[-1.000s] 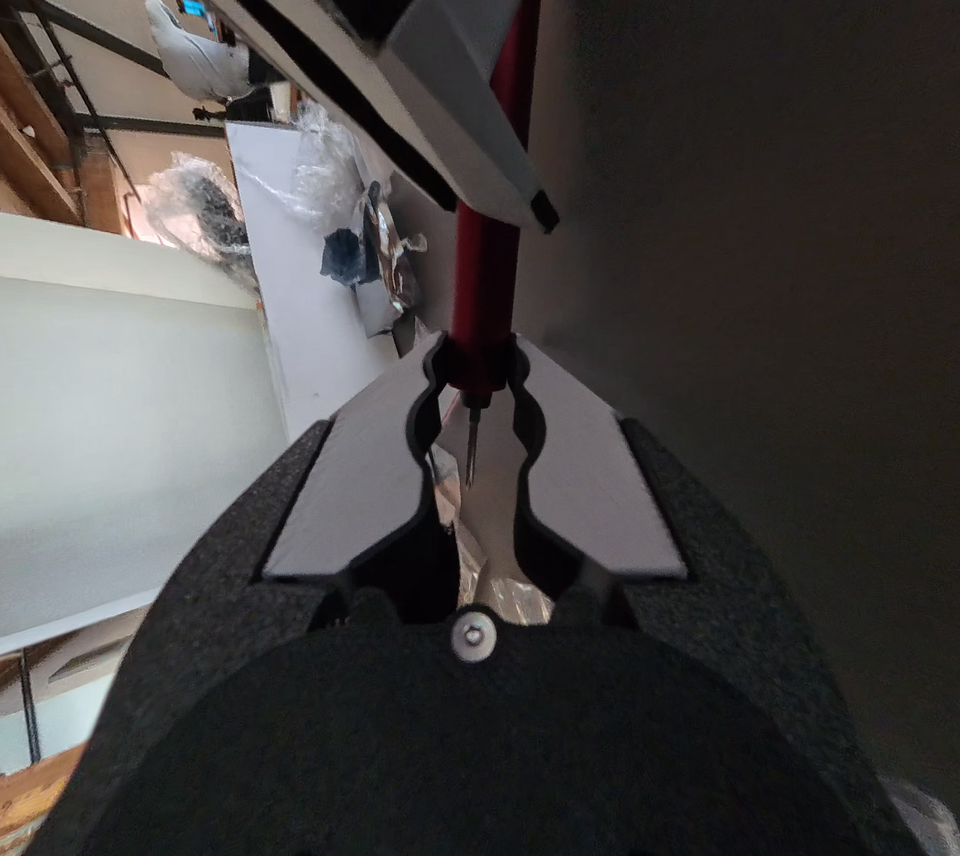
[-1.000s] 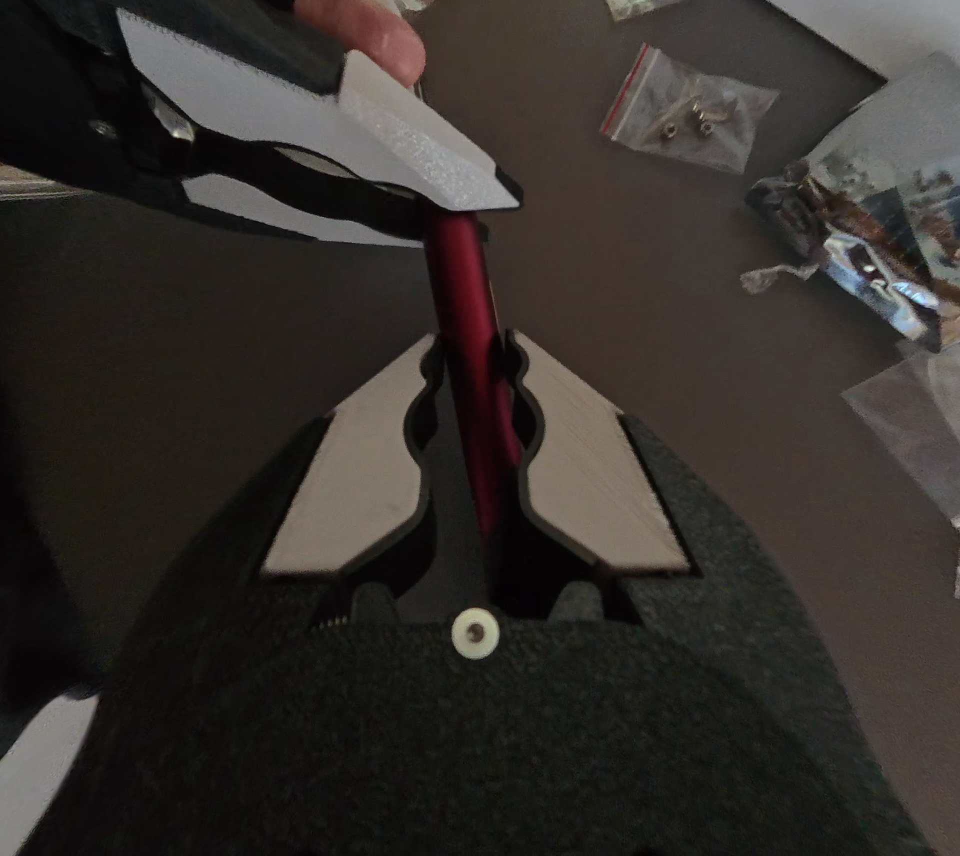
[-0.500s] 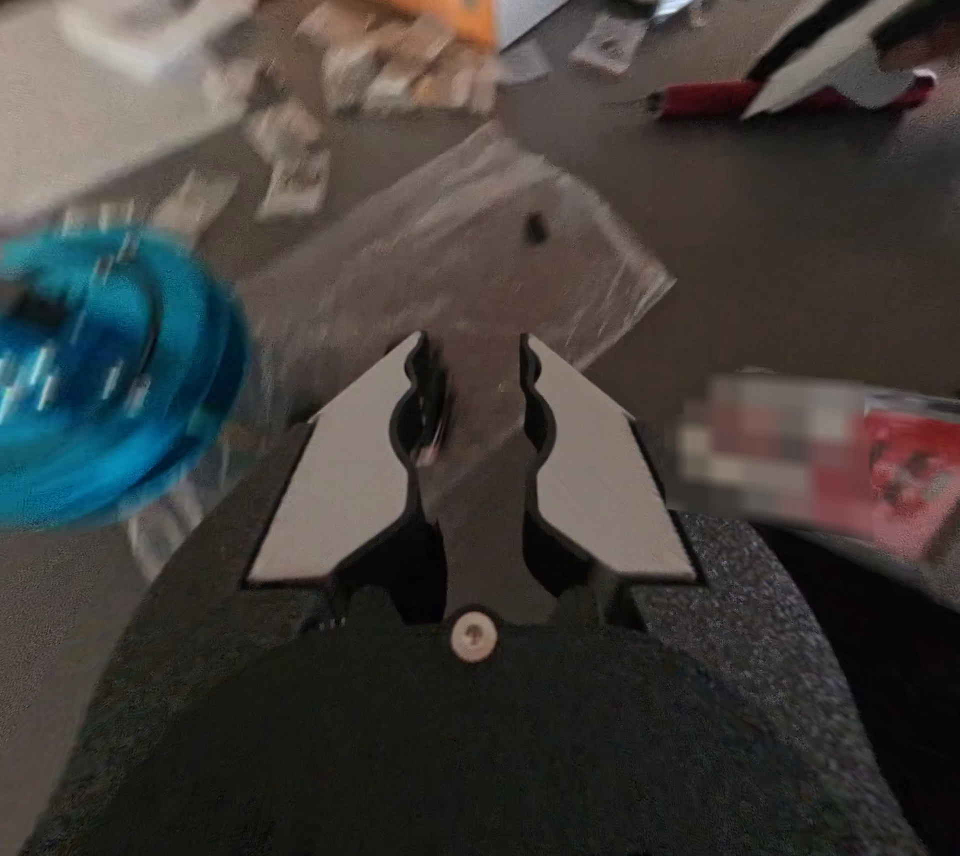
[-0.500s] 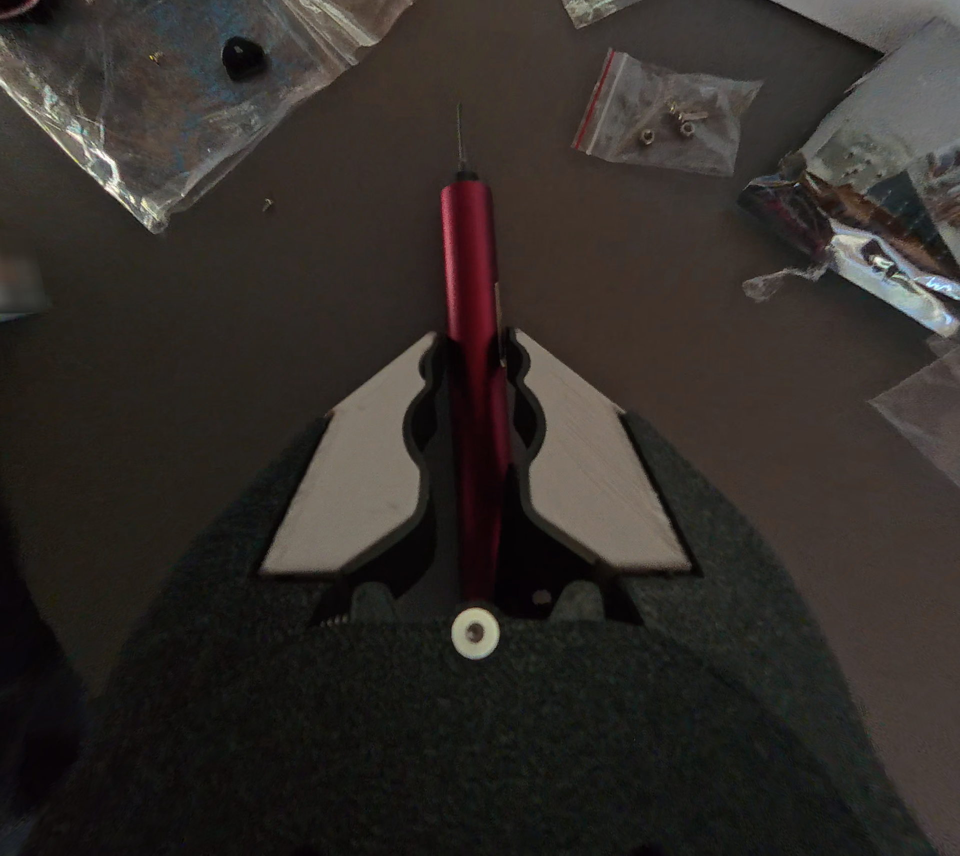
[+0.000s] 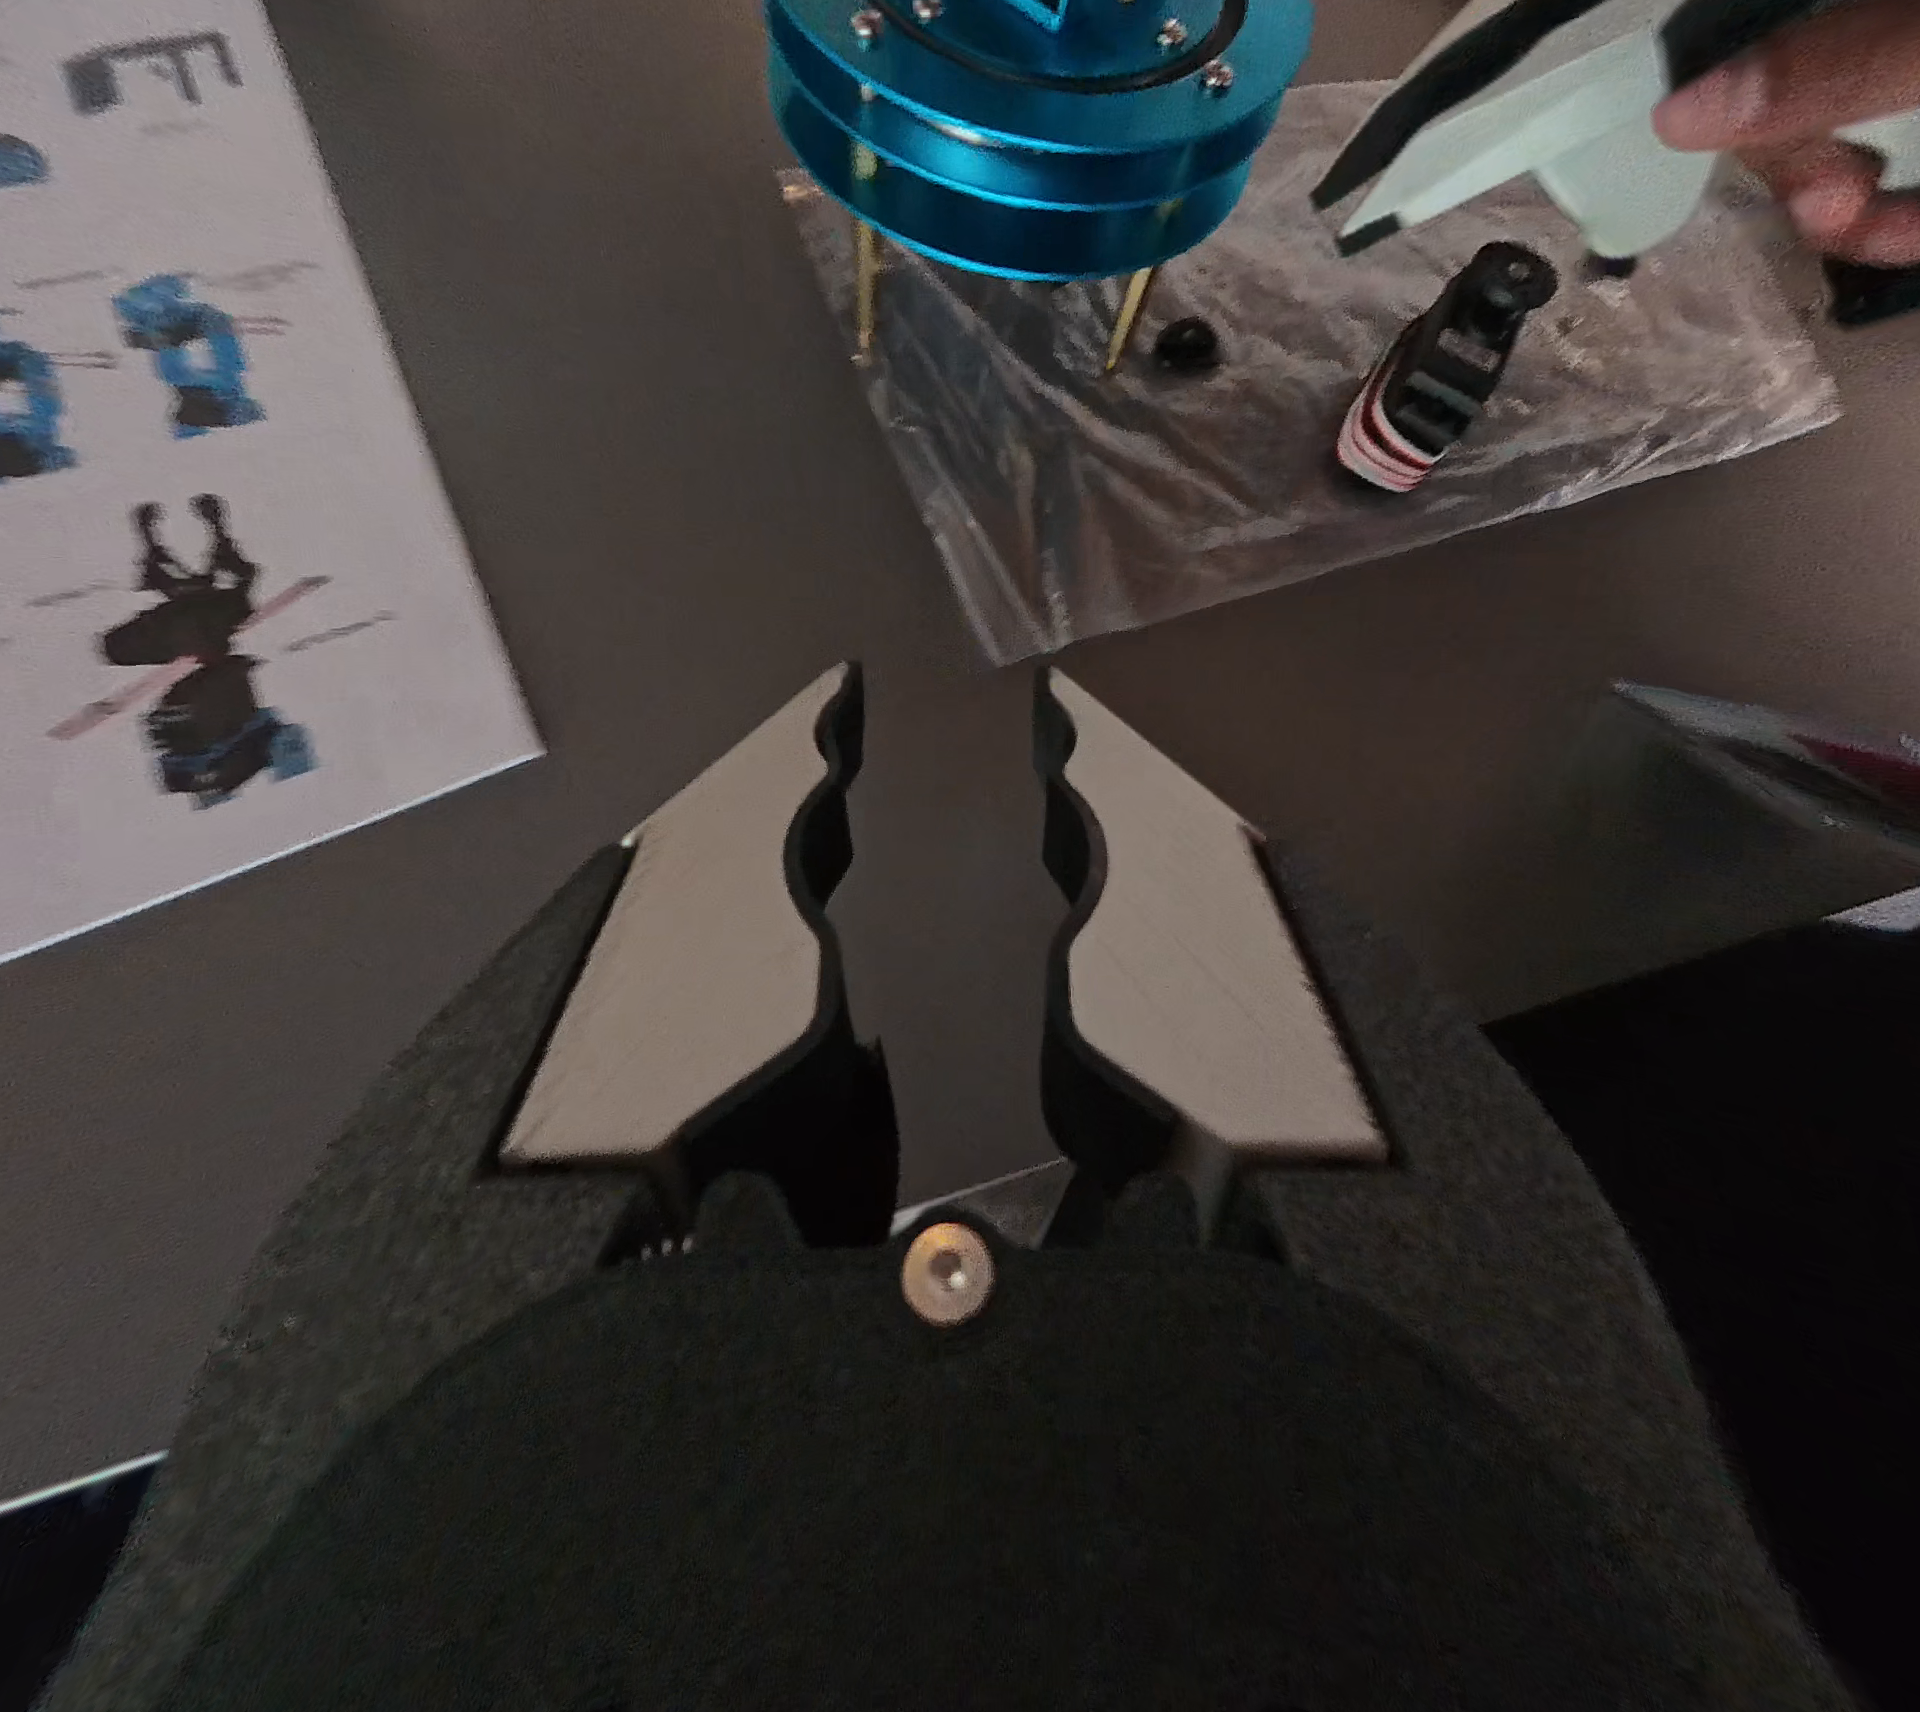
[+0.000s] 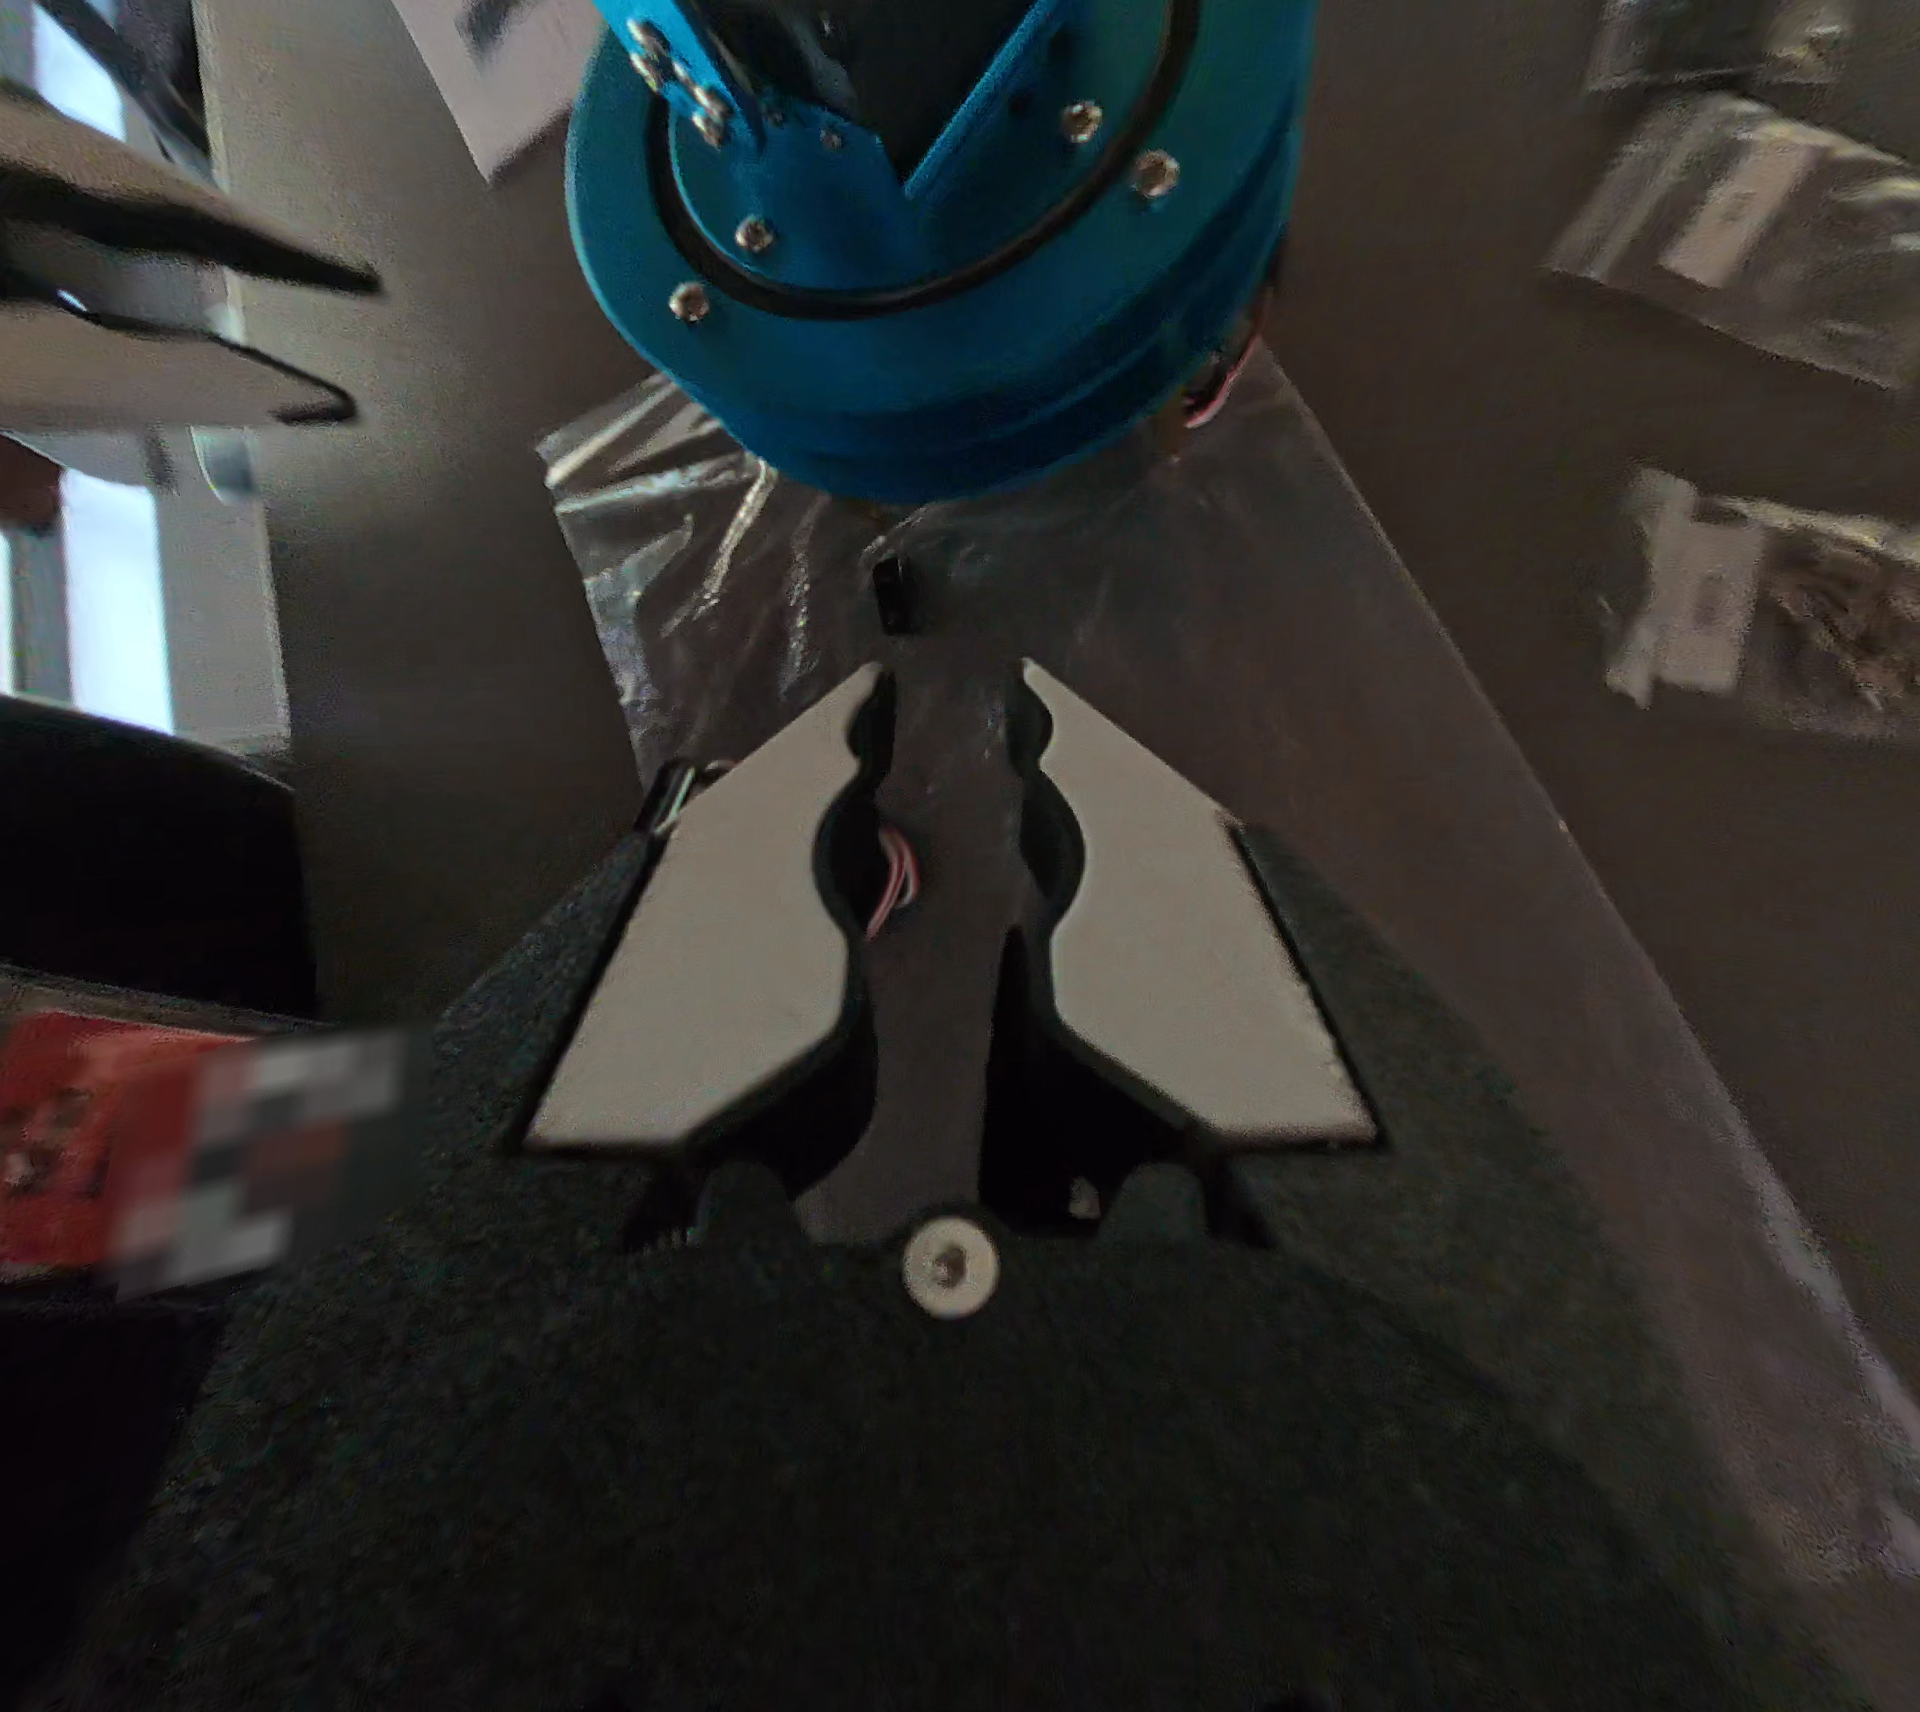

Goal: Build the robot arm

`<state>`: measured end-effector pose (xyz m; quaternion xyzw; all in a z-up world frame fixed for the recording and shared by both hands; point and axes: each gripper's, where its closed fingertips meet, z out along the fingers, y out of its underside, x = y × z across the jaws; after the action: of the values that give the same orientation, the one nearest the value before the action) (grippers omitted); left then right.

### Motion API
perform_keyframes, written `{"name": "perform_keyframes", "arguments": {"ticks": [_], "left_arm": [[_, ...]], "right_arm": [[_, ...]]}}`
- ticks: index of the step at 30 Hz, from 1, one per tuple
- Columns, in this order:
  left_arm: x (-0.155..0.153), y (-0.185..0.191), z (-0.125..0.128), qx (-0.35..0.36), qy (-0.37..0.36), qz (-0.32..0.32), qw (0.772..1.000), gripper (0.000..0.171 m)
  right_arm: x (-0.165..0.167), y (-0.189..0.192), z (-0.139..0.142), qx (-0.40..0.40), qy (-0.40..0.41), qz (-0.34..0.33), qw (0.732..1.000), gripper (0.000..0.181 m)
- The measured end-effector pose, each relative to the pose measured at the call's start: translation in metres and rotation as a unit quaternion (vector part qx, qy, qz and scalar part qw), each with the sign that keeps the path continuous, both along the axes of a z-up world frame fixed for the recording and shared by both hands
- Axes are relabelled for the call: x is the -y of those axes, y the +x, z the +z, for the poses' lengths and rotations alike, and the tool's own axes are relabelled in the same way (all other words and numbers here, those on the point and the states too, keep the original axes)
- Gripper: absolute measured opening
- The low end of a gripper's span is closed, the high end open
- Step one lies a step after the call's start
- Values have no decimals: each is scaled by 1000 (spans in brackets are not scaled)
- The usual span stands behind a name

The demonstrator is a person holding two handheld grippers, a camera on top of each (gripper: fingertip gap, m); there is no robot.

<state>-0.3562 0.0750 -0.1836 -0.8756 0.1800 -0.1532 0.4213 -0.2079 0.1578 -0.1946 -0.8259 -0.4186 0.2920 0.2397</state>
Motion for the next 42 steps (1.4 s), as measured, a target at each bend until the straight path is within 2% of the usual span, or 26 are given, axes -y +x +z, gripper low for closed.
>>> {"name": "perform_keyframes", "arguments": {"ticks": [2,5,10,14,17,20,25,28,31,33,37,39,42], "left_arm": [[2,-17,-2,-24,6,-5,1000,31],[1,-37,-5,-41,10,-12,999,31],[-9,-46,-5,-44,13,-41,998,31],[-18,-26,2,-38,29,-87,995,31],[-24,-3,11,-40,50,-123,990,31],[-30,23,19,-30,62,-155,986,31],[-34,75,35,45,49,-190,980,31],[-35,99,48,96,39,-201,974,24],[-29,123,59,188,-10,-214,958,19],[-24,136,67,250,-35,-220,942,19],[-20,151,89,335,-31,-213,917,12],[-18,156,94,346,-23,-206,915,6],[-13,166,96,345,-12,-213,914,6]], "right_arm": [[2,-19,-6,11,-3,37,999,14],[5,-27,-18,43,-25,63,997,12],[2,-29,-22,58,-50,70,995,14],[2,-31,-24,69,-69,83,992,12],[3,-31,-26,82,-80,97,989,3],[0,-25,-19,78,-78,80,991,3],[13,-9,19,1,-73,48,996,3],[32,-7,48,-93,-73,50,992,2],[44,-7,69,-186,-58,24,981,2],[47,-7,82,-258,-47,-18,965,2],[56,0,106,-395,-54,-97,912,2],[58,8,108,-422,-54,-120,897,2],[65,16,107,-436,-73,-121,889,2]]}}
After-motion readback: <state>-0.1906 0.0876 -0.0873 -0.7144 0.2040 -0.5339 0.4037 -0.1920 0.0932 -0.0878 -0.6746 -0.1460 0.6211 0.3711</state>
